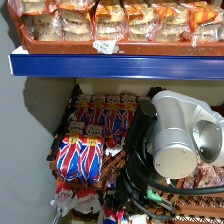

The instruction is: Pick up bread

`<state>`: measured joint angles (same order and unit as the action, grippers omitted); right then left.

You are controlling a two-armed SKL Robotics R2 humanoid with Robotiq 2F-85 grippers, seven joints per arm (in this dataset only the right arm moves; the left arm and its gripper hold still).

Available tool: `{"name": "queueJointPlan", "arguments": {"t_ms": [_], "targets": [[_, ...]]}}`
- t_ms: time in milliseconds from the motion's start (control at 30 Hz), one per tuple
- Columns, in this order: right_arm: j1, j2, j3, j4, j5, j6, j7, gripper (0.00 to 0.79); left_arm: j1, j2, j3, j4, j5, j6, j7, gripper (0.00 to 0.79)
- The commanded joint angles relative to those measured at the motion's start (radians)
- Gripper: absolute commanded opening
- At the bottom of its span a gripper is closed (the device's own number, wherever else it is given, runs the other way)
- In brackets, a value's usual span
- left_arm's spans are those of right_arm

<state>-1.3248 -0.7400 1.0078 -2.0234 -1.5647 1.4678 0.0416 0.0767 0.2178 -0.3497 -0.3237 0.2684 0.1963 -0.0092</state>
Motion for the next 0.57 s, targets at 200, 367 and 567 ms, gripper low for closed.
{"name": "queueJointPlan", "arguments": {"t_ms": [200, 367, 567], "targets": [[0.004, 0.021, 0.009, 0.0, -0.035, 0.016, 0.017, 0.014, 0.0, 0.0, 0.0, 0.0, 0.0, 0.0, 0.0, 0.0], [0.004, 0.026, 0.009, 0.0, -0.052, 0.026, 0.023, 0.013, 0.0, 0.0, 0.0, 0.0, 0.0, 0.0, 0.0, 0.0], [0.004, 0.034, 0.012, 0.0, -0.065, 0.044, 0.024, 0.011, 0.0, 0.0, 0.0, 0.0, 0.0, 0.0, 0.0, 0.0]]}}
